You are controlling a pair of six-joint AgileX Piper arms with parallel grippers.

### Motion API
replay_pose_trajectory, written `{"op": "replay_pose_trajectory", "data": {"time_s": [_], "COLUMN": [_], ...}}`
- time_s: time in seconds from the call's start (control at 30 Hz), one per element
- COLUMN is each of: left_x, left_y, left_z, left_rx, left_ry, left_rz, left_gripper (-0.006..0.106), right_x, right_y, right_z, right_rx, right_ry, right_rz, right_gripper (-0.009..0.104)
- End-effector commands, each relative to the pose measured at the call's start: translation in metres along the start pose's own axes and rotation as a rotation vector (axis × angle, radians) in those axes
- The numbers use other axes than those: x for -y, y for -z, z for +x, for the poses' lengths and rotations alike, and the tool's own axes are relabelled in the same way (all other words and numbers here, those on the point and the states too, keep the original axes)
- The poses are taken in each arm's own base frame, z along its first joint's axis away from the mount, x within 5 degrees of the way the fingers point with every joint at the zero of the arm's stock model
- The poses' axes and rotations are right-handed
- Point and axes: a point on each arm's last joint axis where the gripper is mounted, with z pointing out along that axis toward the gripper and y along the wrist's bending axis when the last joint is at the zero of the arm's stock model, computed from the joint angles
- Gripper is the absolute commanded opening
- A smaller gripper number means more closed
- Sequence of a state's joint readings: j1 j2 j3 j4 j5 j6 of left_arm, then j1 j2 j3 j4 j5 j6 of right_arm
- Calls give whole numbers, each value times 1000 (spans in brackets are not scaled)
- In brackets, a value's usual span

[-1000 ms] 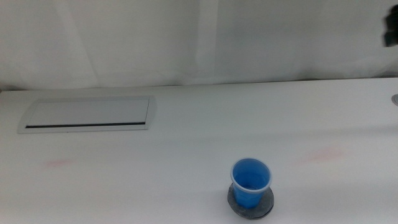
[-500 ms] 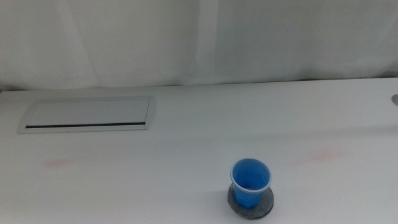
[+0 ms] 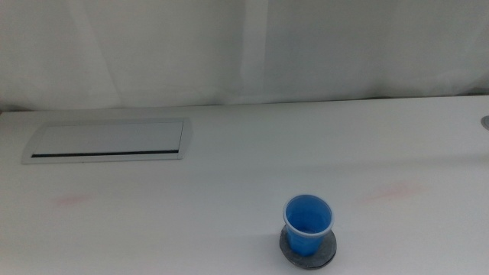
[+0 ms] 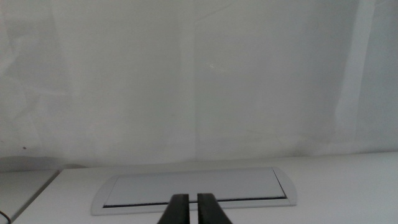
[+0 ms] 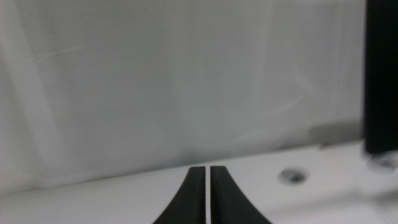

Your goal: Place an empty cup on a cup mat.

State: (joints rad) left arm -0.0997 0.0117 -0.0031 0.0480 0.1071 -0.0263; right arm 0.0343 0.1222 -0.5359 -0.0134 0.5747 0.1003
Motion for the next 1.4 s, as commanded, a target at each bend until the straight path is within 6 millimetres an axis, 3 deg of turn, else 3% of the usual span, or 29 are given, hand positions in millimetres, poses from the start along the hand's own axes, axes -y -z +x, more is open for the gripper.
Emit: {"op": "replay_pose_trajectory", "data": {"time_s": [0.0,0.07,0.4,1.0,1.37], "left_x": [0,0,0,0,0], "left_y": [-1,-1,-1,-1,-1], "left_z": [12,12,12,12,12], "left_rx": [-24,-24,-24,-24,-24], "left_ry": [7,7,7,7,7], "left_rz": [-3,-3,-3,-3,-3], "left_gripper": [-3,-3,-3,-3,-3], "right_x": [-1,0,6,12,11], "right_y": [-3,-9,-35,-51,-51], "right_z": [16,25,72,137,133], "right_rx": [-44,-62,-44,-53,-3], "right_ry": [-119,-139,187,176,100], "right_rz": [-18,-16,3,-1,-3], "right_gripper": [-3,-3,-3,-3,-3]}}
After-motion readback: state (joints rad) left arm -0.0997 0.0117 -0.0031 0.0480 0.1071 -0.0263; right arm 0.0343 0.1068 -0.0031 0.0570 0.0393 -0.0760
